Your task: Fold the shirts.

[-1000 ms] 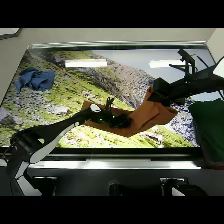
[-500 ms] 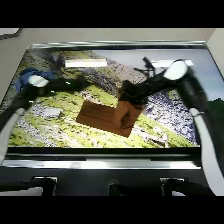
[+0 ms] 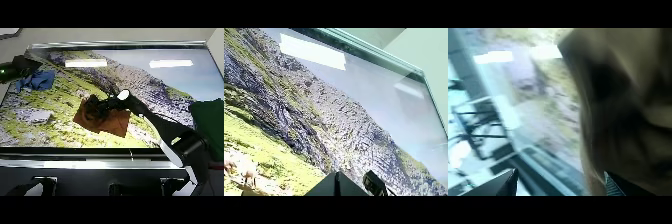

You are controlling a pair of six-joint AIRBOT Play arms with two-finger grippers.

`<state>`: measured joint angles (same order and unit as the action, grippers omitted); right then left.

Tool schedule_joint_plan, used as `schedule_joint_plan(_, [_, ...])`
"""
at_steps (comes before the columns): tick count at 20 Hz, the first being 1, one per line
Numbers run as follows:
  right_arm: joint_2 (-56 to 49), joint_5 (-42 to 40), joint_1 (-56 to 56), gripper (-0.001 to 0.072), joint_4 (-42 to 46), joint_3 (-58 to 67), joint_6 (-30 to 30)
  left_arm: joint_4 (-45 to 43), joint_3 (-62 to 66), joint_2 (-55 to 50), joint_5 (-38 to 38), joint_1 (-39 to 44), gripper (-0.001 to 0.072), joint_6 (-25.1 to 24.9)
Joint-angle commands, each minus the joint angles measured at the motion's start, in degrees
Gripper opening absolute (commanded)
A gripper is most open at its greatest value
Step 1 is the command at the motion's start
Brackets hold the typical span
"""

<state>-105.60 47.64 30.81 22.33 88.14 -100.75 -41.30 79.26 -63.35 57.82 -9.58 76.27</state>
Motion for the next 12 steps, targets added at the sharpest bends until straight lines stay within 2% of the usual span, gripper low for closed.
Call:
schedule_joint_plan(1, [0.7,-1.8,-3.1,0.0641,-6.8,0.0,7.2,-2.9,-0.3,1.8,2.6,-0.7,0.0039,0.0])
schedule_joint_plan(2, [3.1,0.0,-6.4,0.0637,-3.4,0.0,7.1,-3.5,-0.4,1.8,2.6,-0.8,0.0039,0.0])
schedule_joint_plan(4, [8.4,8.1,-13.8,0.0634,9.3,0.0,4.4,-4.3,-0.4,1.8,2.6,-0.8,0.0039,0.0])
schedule_joint_plan(7, [13.2,31.0,-23.6,0.0617,41.8,-0.5,-5.0,-5.2,-0.4,1.8,2.6,-0.8,0.0039,0.0])
schedule_joint_plan(8, [13.6,35.3,-24.8,0.0616,48.0,-2.6,-5.6,-5.3,-0.4,1.8,2.6,-0.8,0.0040,0.0])
schedule_joint_plan(9, [13.7,36.3,-25.6,0.0616,47.8,-6.1,-5.6,-5.3,-0.4,1.8,2.6,-0.7,0.0040,0.0])
schedule_joint_plan(10, [13.7,33.6,-25.6,0.0616,43.5,-10.7,-4.5,-5.2,-0.4,1.8,2.6,-0.7,0.0040,0.0])
schedule_joint_plan(12, [12.8,24.3,-23.4,0.0615,32.7,-18.7,0.1,-5.2,-0.4,1.8,2.6,-0.6,0.0040,0.0])
